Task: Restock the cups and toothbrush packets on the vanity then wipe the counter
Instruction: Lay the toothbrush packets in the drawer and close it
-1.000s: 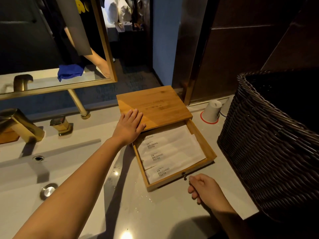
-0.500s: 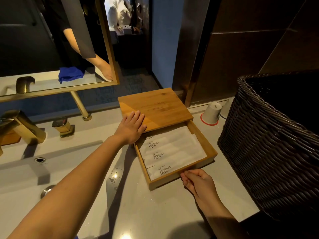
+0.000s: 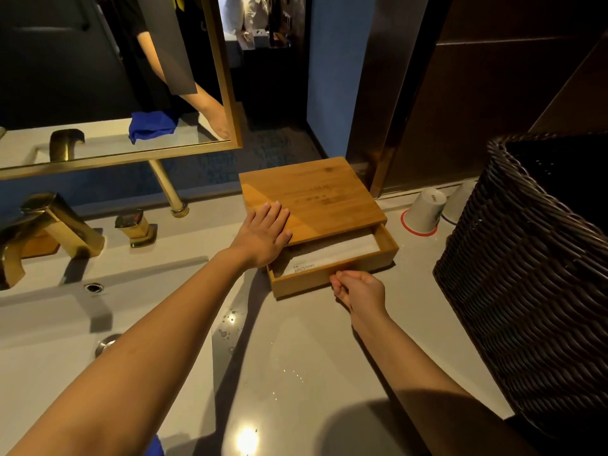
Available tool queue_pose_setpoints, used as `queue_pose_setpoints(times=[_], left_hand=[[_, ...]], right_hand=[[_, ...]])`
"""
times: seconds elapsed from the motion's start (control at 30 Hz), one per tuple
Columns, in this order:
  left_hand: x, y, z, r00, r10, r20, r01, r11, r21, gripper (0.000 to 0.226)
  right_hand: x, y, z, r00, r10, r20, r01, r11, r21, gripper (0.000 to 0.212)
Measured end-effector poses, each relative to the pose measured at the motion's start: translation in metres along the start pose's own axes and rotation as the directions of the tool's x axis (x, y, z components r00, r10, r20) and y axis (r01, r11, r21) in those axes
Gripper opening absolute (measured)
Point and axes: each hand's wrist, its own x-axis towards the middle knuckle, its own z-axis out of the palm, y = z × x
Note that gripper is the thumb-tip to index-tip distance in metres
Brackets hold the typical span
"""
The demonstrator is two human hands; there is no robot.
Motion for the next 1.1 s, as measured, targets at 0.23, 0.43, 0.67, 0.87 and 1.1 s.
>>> queue_pose_setpoints(times=[0.23,0.43,0.67,0.87,1.1], left_hand=[[-0.002,0.001,-0.003,1.0,0.008,0.012,-0.009,0.999,0.037,0.058],[-0.002,0.001,-0.001,1.0,0.015,-0.005,-0.015,0.998,0.061,0.058],[-0.004,0.002,0.0,1.0,0.014,-0.022,-0.012,0.997,0.077,0.06],[-0.019,0.009,0.0,0.997,-0.004,-0.077,0.007,0.999,0.041,0.06],[-0.068,-0.004,-0.005,1.0,0.017,-0.025,-0.017,1.0,0.014,0.069]], right_hand=[[0.032,-0.015,0.03,0.994,-0.104,0.026,0.107,0.981,-0.164,0.006],[0.048,-0.014,0.042,0.987,-0.157,0.027,0.158,0.958,-0.238,0.011],[0.046,-0.011,0.045,0.949,-0.312,0.045,0.298,0.842,-0.449,0.007],[0.031,-0.013,0.044,0.863,-0.479,0.162,0.423,0.509,-0.749,0.011],[0.002,-0.008,0.041,0.798,-0.549,0.248,0.431,0.232,-0.872,0.027]])
